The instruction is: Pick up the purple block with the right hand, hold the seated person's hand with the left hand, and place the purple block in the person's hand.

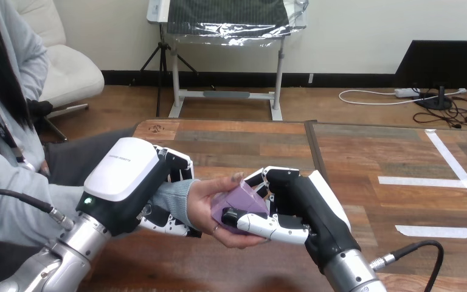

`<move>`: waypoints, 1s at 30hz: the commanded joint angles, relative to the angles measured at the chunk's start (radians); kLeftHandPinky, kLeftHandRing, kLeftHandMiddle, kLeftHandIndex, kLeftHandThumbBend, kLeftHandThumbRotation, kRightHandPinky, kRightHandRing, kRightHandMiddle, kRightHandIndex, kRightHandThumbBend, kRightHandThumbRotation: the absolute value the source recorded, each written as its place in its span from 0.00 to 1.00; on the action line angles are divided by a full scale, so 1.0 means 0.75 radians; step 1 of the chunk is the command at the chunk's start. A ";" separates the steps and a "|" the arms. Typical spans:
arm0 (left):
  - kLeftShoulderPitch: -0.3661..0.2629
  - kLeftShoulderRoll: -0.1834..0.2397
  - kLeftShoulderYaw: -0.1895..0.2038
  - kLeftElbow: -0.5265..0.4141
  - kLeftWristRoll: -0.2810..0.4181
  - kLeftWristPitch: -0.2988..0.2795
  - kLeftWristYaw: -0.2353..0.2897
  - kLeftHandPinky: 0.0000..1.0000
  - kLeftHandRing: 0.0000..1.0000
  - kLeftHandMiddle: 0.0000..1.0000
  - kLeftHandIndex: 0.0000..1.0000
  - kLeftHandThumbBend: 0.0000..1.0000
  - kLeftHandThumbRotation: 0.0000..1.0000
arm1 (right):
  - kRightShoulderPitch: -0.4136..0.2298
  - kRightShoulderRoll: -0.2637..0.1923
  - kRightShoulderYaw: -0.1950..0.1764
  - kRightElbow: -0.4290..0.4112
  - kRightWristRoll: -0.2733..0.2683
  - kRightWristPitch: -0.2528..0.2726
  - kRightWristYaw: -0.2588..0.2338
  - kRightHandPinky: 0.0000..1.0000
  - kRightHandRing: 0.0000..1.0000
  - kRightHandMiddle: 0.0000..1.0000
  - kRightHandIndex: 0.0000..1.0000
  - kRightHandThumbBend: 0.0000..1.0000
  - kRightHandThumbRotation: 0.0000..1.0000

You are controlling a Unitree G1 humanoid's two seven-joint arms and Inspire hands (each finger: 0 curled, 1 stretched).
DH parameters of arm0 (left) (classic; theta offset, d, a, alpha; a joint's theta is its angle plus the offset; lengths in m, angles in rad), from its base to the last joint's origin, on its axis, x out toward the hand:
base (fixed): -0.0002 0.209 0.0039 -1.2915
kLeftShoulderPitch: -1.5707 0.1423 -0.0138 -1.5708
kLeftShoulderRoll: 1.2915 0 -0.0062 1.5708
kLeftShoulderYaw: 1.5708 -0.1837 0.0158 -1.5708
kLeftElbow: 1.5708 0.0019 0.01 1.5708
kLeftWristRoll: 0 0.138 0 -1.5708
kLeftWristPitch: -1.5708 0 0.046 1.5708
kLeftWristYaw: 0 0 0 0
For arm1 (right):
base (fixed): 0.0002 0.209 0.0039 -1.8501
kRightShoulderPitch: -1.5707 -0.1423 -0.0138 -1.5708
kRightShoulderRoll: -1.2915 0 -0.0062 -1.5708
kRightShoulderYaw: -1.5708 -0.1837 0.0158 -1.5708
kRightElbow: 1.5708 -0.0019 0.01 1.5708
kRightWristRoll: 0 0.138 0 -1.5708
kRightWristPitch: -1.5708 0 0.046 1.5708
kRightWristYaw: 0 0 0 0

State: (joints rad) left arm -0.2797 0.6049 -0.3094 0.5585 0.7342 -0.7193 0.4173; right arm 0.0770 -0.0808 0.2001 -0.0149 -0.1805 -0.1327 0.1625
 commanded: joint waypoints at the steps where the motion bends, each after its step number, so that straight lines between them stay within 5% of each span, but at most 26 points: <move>1: -0.170 -0.073 0.043 -0.103 -0.048 -0.026 0.019 0.22 0.23 0.27 0.28 0.95 0.23 | -0.023 0.037 0.096 -0.093 -0.019 0.013 0.019 0.02 0.07 0.12 0.14 0.24 0.18; 30: -0.163 -0.101 0.035 -0.075 -0.037 -0.056 0.025 0.24 0.23 0.27 0.29 0.95 0.22 | -0.072 0.027 0.066 -0.129 -0.020 0.085 0.025 0.02 0.06 0.11 0.14 0.25 0.15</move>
State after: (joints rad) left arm -0.2814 0.5822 -0.3027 0.5607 0.7344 -0.7208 0.4074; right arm 0.0952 -0.0782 0.2020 -0.0693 -0.1979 -0.0707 0.1543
